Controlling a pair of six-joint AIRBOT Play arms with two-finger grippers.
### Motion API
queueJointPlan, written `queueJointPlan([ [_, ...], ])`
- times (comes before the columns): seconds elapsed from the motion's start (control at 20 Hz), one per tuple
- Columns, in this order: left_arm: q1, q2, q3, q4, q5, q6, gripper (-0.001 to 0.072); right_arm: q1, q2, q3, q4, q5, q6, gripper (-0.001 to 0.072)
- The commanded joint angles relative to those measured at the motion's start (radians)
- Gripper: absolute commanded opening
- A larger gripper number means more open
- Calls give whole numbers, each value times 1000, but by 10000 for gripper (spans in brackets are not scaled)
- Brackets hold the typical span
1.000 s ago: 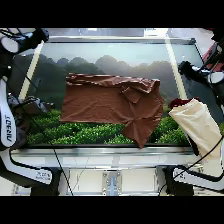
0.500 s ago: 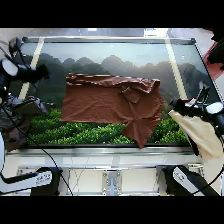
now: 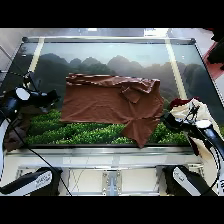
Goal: Fold the shirts.
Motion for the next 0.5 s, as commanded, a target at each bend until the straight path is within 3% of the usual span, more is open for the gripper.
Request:
queueJointPlan([
  [0.0,0,4,-14,-124,36,60,463,1,1,-80,74,-51,14,493],
  [0.45,0,4,-14,-131,49,78,463,77,-1,-153,333,-286,-65,468],
])
